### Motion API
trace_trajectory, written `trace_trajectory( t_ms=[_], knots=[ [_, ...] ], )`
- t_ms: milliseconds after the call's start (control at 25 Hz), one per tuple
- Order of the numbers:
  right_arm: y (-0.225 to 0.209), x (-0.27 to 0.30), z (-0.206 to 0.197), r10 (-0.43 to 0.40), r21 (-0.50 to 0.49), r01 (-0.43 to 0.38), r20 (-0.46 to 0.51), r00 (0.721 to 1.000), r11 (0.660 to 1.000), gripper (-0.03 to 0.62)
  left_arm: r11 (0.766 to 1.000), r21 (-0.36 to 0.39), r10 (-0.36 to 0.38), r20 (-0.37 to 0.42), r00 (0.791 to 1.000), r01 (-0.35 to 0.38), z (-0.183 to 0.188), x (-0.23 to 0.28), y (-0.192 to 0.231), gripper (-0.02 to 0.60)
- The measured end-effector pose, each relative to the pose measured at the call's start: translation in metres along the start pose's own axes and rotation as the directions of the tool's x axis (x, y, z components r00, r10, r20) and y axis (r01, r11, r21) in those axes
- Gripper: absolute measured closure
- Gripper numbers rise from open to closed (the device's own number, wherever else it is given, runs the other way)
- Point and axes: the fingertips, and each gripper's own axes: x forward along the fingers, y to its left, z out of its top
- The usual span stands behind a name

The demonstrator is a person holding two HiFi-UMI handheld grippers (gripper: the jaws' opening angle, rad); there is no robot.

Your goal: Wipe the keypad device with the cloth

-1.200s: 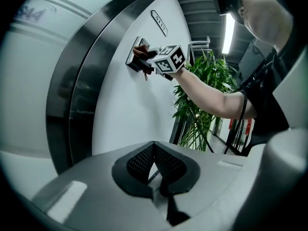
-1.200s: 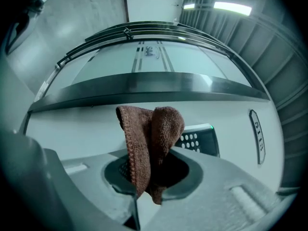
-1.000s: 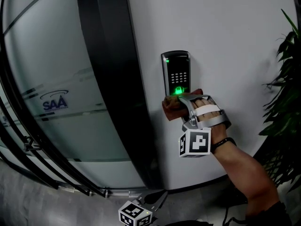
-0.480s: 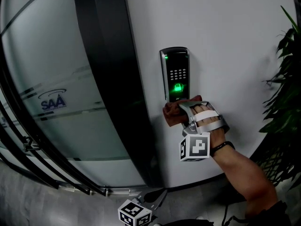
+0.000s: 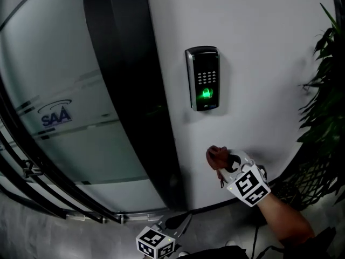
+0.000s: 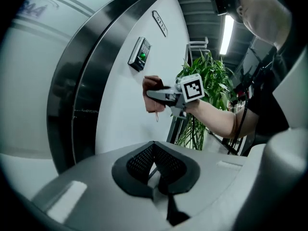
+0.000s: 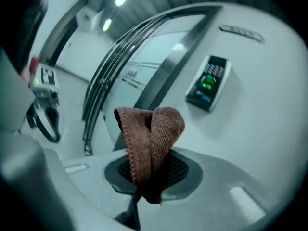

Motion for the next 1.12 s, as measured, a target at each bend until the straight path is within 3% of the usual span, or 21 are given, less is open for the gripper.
trace_trajectory(
  t_ms=[40, 120, 200, 280, 520, 680, 920, 1120],
  knots=[
    [0.014, -0.010, -0.015, 0.042, 0.147, -0.044, 0.019, 0.999, 0.988, 0.540, 1.000, 0.004, -0.014, -0.005, 1.000, 0.014, 0.000, -0.002, -0.001, 0.565],
    [0.041, -0.032, -0.042, 0.075, 0.371, -0.088, 0.049, 0.996, 0.924, 0.540, 0.999, 0.012, -0.048, -0.017, 0.999, 0.048, -0.002, -0.006, -0.003, 0.565],
    [0.069, -0.054, -0.062, 0.067, 0.485, -0.088, 0.060, 0.996, 0.870, 0.540, 0.996, 0.011, -0.083, -0.029, 0.996, 0.083, -0.005, -0.009, -0.005, 0.565],
    [0.093, -0.075, -0.074, 0.048, 0.540, -0.067, 0.049, 0.998, 0.839, 0.540, 0.993, 0.014, -0.116, -0.043, 0.992, 0.117, -0.009, -0.010, -0.008, 0.565],
    [0.124, -0.115, -0.085, -0.013, 0.633, -0.017, 0.043, 0.999, 0.774, 0.540, 0.988, 0.009, -0.155, -0.048, 0.987, 0.156, -0.015, -0.005, -0.022, 0.565],
    [0.127, -0.132, -0.091, 0.028, 0.613, -0.059, 0.059, 0.998, 0.788, 0.540, 0.993, -0.008, -0.118, -0.042, 0.992, 0.118, -0.019, -0.003, -0.041, 0.565],
    [0.112, -0.169, -0.102, 0.092, 0.562, -0.143, 0.118, 0.989, 0.814, 0.540, 1.000, -0.025, 0.004, 0.006, 1.000, -0.003, -0.015, 0.011, -0.074, 0.565],
    [0.111, -0.203, -0.118, 0.161, 0.552, -0.230, 0.171, 0.972, 0.802, 0.540, 0.994, -0.043, 0.106, 0.023, 0.994, -0.104, -0.024, 0.015, -0.117, 0.565]
  ],
)
